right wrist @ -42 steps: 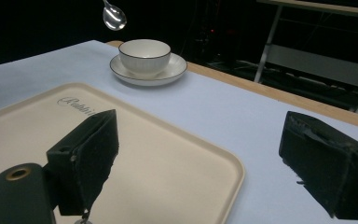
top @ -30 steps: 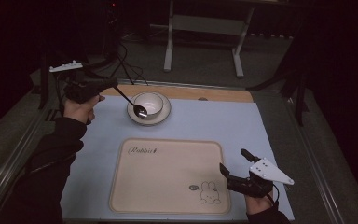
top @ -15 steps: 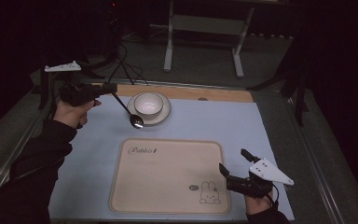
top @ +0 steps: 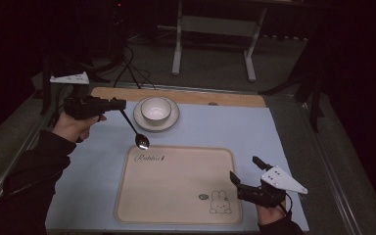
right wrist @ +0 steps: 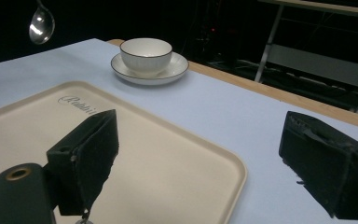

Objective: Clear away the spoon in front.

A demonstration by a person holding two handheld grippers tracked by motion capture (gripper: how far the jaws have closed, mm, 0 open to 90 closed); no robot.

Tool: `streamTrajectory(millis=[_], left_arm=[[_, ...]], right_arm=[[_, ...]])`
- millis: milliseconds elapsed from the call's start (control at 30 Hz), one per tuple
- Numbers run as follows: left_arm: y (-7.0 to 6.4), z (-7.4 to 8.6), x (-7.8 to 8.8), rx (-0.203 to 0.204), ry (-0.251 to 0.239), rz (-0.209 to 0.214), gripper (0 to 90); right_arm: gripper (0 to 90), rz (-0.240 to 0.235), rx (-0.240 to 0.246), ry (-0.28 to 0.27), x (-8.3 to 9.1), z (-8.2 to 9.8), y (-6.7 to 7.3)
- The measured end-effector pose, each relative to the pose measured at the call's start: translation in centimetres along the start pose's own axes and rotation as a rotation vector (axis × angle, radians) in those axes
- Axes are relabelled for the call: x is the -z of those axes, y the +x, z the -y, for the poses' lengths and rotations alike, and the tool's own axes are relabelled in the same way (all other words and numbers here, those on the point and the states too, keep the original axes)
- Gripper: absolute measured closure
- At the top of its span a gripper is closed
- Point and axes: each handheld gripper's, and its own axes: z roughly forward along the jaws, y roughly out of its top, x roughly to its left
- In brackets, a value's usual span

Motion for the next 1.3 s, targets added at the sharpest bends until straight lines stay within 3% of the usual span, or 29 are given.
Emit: streamTrajectory(millis=[133,467,867,1300], left_arm=[[-0.5,0.3,-0.5,-0.02,0.044,0.042,89.5],[-1.1,1.9,-1.8,-0.031,0.091,0.09,89.4],[-1.8,3.9,-3.6,-0.064,0.201,0.173,89.4],[-2.6,5.8,-5.6,-0.08,0.29,0.249,89.3]], right_arm=[[11.8,-0.001,-0.001,0.004,-0.1,0.0,0.0],[11.8,-0.004,0.003,0.005,-0.1,0.0,0.1],[11.8,-0.008,0.005,0.01,-0.2,0.1,0.2],[11.8,-0.008,0.002,0.013,-0.2,0.1,0.1]])
